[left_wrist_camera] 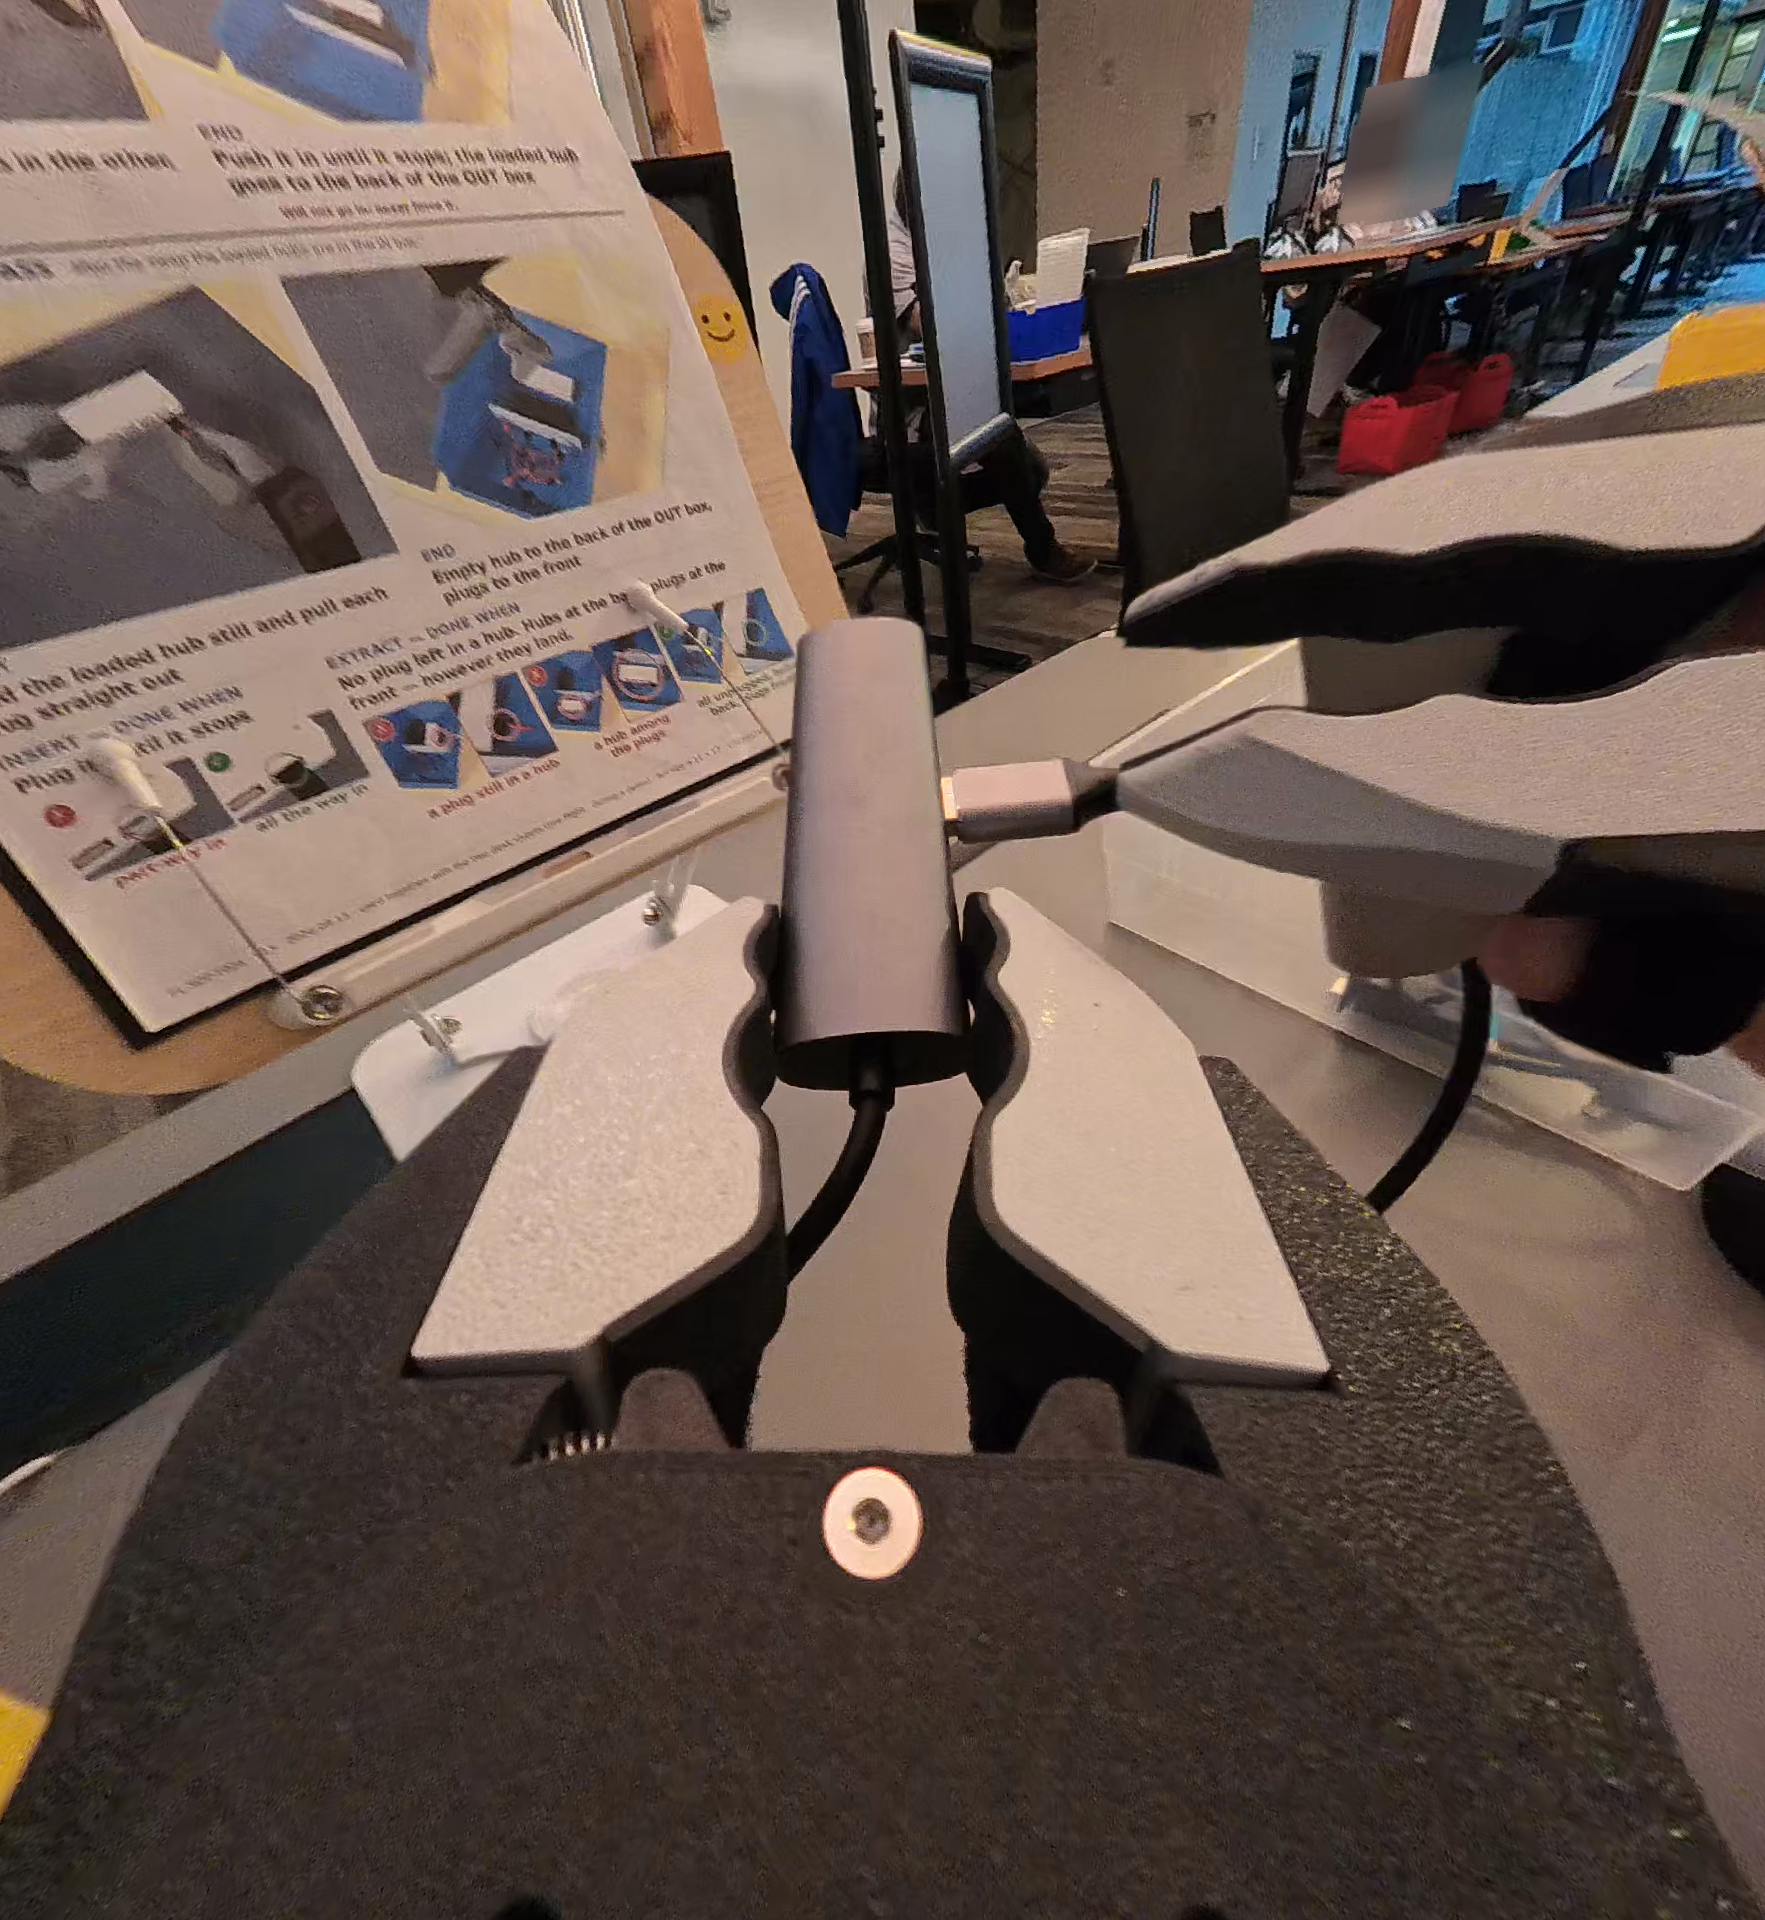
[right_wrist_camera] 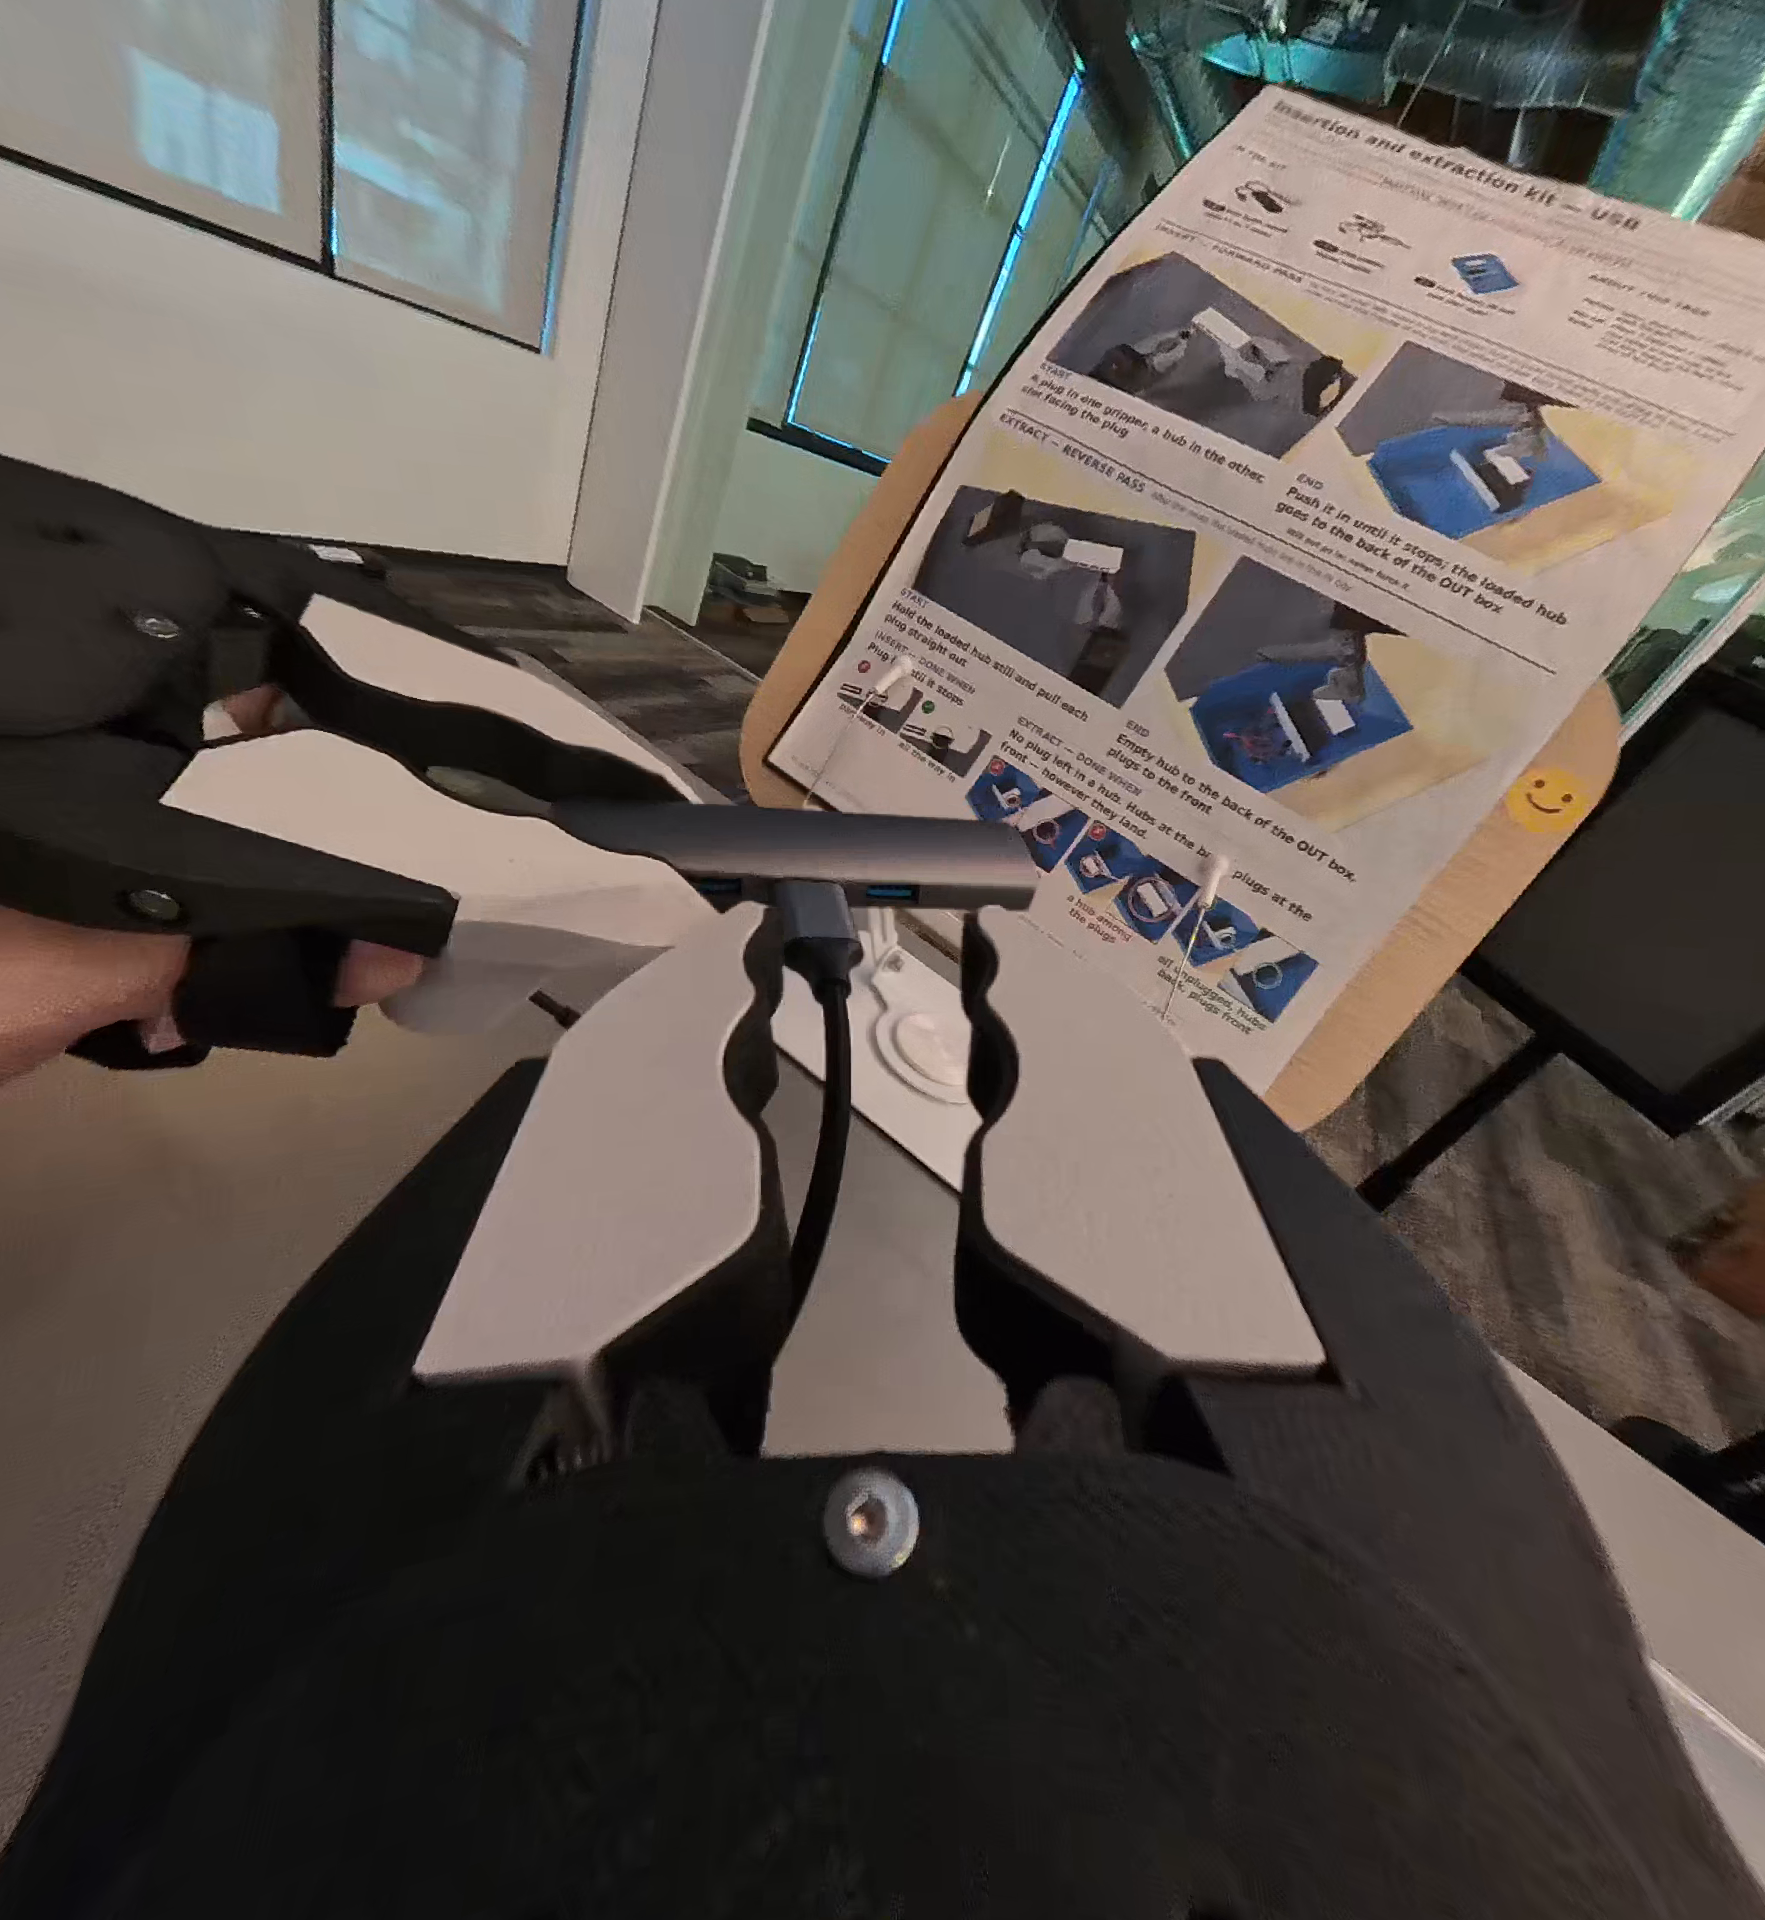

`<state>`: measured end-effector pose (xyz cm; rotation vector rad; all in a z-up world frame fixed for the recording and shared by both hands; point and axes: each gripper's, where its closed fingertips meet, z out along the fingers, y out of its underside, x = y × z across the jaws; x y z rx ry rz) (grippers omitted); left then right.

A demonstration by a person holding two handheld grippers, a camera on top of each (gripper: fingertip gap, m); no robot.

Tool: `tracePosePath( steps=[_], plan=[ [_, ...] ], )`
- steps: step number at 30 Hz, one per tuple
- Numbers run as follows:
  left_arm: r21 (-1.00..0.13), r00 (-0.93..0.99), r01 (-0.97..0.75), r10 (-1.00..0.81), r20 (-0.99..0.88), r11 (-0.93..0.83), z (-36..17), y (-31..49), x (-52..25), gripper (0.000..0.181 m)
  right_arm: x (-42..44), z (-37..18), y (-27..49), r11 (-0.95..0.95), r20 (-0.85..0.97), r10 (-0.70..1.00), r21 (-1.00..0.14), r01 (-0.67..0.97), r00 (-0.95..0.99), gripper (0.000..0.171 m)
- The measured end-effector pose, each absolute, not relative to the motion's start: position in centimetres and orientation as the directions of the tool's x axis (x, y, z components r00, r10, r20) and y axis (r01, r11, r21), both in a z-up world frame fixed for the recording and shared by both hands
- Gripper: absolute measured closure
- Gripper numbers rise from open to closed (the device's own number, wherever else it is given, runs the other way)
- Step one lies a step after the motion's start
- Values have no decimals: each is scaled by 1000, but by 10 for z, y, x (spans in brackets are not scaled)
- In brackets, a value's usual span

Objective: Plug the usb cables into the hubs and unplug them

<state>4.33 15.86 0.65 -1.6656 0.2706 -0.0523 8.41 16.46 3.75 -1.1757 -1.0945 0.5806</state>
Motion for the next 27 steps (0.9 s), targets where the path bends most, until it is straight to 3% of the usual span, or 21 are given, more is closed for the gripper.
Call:
tracePosePath(
  steps=[6,27],
  plan=[
    [-989,972,-115,-214,-93,-94,3,161,48,148,78,21,171,242,297,877,-952,187,377,139],
    [-990,964,-102,-253,-75,-93,4,160,59,148,75,16,171,292,331,863,-943,156,382,151]
  ],
)
